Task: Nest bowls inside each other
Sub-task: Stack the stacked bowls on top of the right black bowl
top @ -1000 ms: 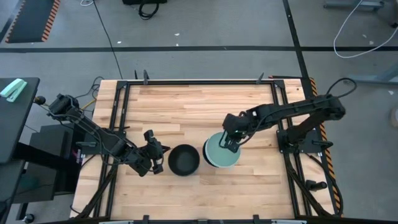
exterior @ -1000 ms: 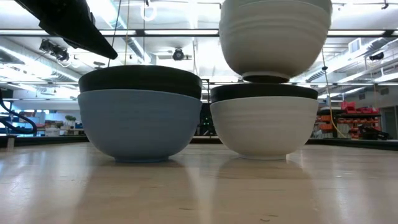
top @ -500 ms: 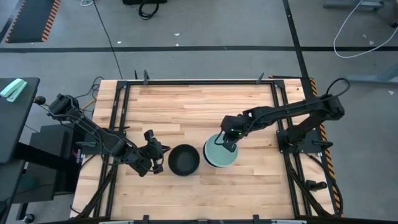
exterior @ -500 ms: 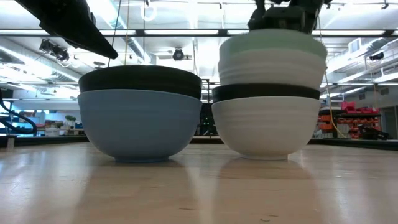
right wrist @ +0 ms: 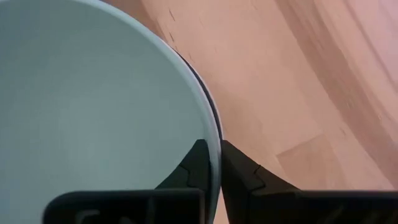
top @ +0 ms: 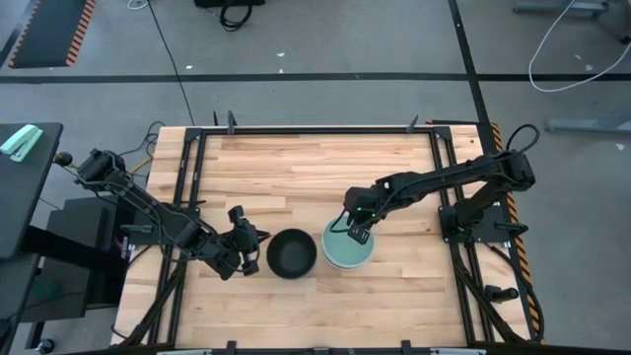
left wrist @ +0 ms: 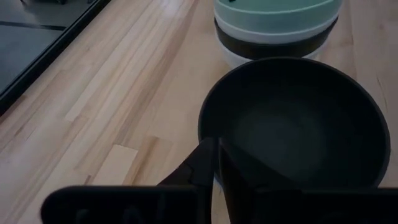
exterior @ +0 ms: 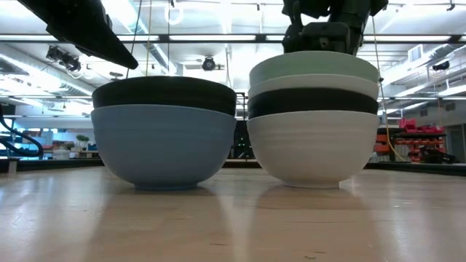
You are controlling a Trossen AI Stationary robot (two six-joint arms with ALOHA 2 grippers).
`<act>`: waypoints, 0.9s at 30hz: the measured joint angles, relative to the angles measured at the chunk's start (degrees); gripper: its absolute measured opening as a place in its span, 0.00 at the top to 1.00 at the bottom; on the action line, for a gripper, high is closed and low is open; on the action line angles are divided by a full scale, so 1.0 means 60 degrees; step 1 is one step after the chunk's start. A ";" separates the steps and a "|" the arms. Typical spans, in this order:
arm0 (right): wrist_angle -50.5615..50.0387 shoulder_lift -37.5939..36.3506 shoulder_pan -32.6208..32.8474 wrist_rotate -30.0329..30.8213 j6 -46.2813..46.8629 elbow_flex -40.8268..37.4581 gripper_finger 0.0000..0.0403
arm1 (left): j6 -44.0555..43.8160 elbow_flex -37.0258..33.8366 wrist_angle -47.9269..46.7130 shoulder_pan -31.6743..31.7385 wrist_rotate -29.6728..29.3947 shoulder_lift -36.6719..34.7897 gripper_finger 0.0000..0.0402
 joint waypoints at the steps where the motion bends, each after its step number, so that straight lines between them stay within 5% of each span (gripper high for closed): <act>1: 0.0075 -0.0072 -0.0006 0.0075 -0.0014 -0.0020 0.92 | 0.0000 0.0000 0.0003 0.0003 0.0000 0.0000 0.91; 7: 0.0243 -0.0552 -0.0015 0.0335 0.0213 -0.0024 0.84 | 0.0000 0.0000 0.0000 0.0000 0.0000 0.0000 0.92; 27: -0.0002 -0.0672 -0.0011 0.0223 0.0425 -0.0020 0.81 | 0.0000 0.0000 0.0011 0.0000 -0.0004 0.0000 0.92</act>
